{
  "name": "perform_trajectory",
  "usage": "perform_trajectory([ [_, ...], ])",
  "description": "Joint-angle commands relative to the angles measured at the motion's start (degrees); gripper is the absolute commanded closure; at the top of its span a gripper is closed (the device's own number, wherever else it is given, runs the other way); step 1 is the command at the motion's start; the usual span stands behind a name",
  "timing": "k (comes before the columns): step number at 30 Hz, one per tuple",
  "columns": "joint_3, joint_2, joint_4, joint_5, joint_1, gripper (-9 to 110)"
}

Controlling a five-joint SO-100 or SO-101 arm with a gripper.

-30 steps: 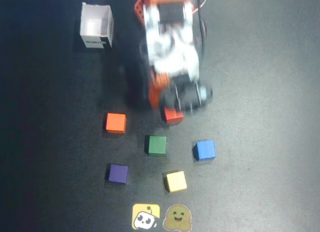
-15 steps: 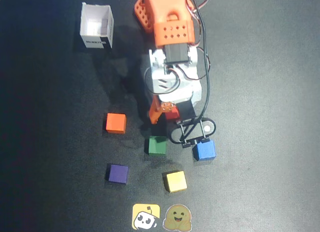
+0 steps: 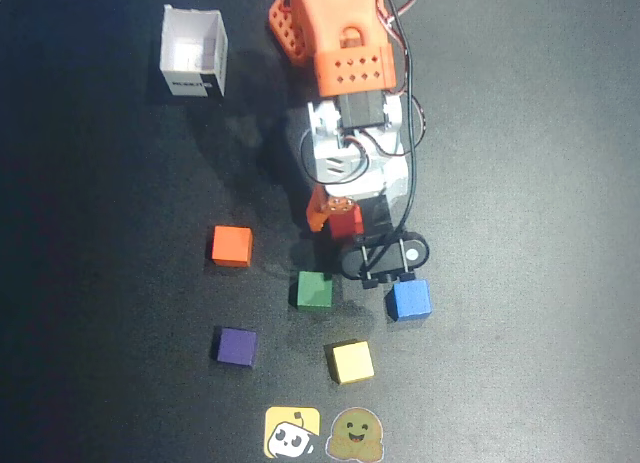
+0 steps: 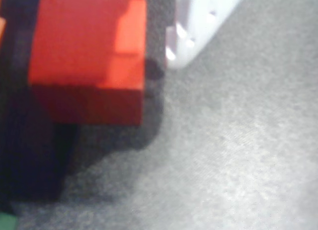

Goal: Put the red cube on top of the yellow cube.

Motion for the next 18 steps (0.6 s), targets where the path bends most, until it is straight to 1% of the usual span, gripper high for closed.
perform_trajectory([
  [1, 0.26, 2.55, -1.05, 0.7, -0.62, 77],
  [10, 3.08, 1.76, -4.92, 2.02, -0.62, 83],
  [14, 3.6, 1.49, -5.98, 2.29, -0.26, 91],
  [18, 3.6, 1.32, -6.06, 2.46, 0.0, 94],
])
